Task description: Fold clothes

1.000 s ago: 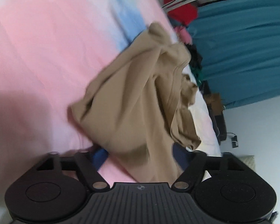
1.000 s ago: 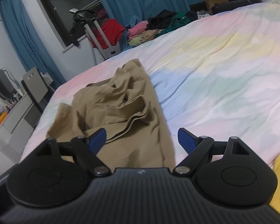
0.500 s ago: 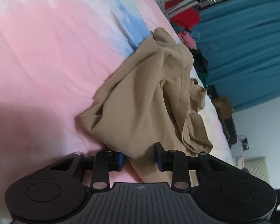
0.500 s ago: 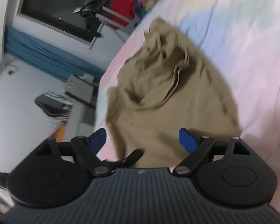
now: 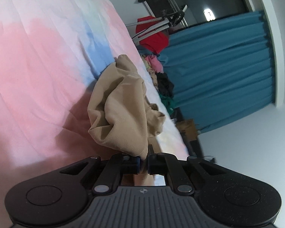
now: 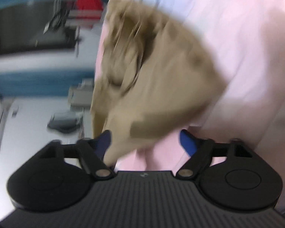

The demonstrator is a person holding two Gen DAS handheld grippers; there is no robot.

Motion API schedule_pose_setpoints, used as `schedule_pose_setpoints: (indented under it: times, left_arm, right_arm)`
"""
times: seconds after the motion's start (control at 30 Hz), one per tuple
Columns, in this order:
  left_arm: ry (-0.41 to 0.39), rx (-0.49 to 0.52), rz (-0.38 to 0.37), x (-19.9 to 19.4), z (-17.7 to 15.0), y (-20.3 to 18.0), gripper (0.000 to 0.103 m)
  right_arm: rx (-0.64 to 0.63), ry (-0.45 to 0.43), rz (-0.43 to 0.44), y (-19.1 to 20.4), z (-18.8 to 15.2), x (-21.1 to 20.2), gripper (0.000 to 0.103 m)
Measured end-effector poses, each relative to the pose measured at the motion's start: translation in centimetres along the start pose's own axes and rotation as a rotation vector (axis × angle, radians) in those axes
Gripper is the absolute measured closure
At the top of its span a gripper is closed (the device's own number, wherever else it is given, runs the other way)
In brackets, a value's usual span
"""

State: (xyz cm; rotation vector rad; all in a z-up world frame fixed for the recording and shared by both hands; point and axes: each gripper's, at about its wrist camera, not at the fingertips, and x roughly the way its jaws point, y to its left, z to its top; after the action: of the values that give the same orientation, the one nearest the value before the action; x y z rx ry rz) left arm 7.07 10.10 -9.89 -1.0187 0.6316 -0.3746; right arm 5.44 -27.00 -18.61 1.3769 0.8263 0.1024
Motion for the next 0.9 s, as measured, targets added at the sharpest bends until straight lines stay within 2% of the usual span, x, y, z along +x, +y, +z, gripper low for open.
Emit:
schedule_pose_setpoints:
  times: [0.03,0.1,0.13,0.23,0.4,0.57,0.73,0.8,0.9]
  left_arm:
    - [-0.003,0.002,-0.018,0.1,0.0,-0.2,0.097]
    - [-0.004,0.017,-0.041,0.3,0.1,-0.6,0.097]
    - [-0.002,0.030,-0.044,0.4,0.1,-0.8,0.097]
    - [-0.004,0.061,-0.049,0.7,0.1,-1.4,0.097]
    - [-0.036,0.079,-0.102,-0.1,0.4,-2.7,0.098]
    - [-0.082,0.120,-0.135,-3.5,-0.3,-6.2,0.097]
    - [-0.108,0.120,-0.144,-8.8,-4.1,-8.2,0.097]
    - [-0.108,0.096,-0.124,-11.5,-5.7,-8.4,0.097]
    - [-0.115,0.114,-0.086,-14.5,-7.8,-8.8,0.097]
  right_arm:
    - [0.009,-0.037,-0.014,-0.2,0.2,-0.5,0.047]
    - [0.024,-0.109,-0.043,-0.6,0.5,-1.5,0.057]
    - [0.023,-0.131,-0.046,-0.5,0.6,-1.7,0.070]
    - [-0.006,-0.167,-0.054,0.4,0.4,-2.1,0.084]
    - [-0.119,-0.245,-0.010,3.8,0.1,-4.9,0.089]
    - [-0.210,-0.307,0.078,6.8,-1.6,-9.4,0.089]
    - [-0.313,-0.362,0.122,7.8,-4.4,-14.9,0.090]
    - [-0.329,-0.356,0.136,7.4,-5.5,-16.7,0.090]
    - [-0.347,-0.344,0.156,6.1,-7.1,-19.2,0.090]
